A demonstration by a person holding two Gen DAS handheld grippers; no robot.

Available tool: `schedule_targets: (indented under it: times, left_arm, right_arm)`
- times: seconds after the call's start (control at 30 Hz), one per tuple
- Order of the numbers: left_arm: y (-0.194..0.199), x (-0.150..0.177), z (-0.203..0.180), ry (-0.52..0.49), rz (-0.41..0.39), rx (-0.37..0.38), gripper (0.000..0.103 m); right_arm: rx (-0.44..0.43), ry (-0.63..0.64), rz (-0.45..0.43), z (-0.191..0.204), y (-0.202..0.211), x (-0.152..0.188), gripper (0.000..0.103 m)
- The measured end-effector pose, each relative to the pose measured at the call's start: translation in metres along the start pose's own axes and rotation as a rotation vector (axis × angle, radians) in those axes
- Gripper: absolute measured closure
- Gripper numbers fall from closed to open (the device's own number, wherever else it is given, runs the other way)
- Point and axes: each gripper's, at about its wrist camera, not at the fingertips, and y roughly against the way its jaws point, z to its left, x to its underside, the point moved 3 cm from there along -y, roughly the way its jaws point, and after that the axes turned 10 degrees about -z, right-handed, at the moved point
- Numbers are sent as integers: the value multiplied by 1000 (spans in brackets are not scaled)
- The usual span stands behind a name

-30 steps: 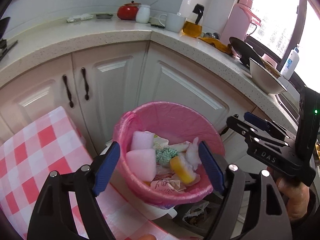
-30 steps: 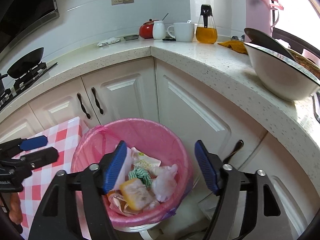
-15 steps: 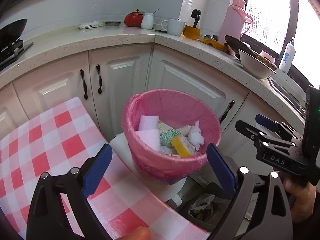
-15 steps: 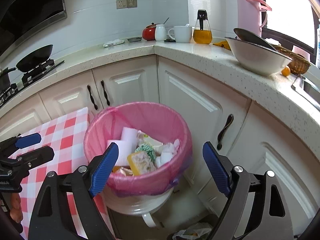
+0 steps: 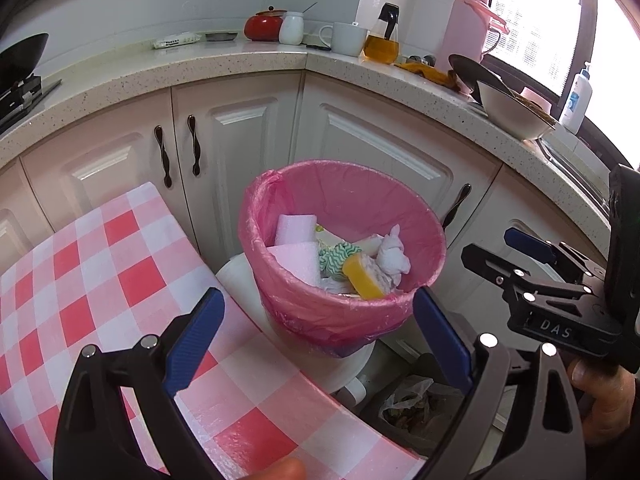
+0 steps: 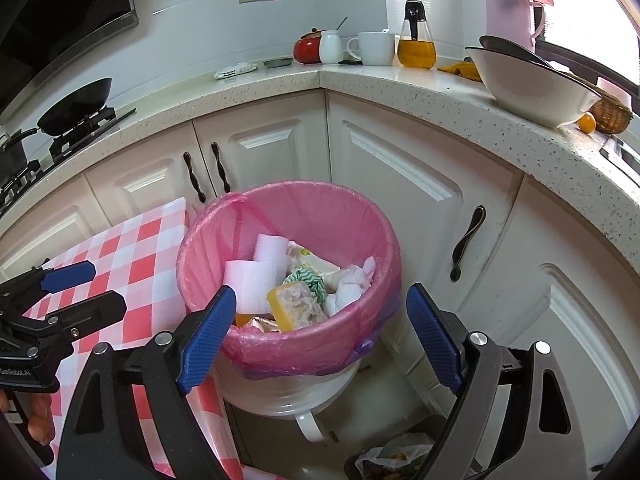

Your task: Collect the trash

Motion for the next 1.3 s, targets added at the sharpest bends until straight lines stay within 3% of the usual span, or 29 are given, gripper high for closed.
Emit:
schedule_targets:
  times: [1.3]
  left_arm:
    - [-3, 0, -5, 3, -7, 9, 11]
  right_arm:
    - [-4, -3, 13, -3, -4, 3, 21]
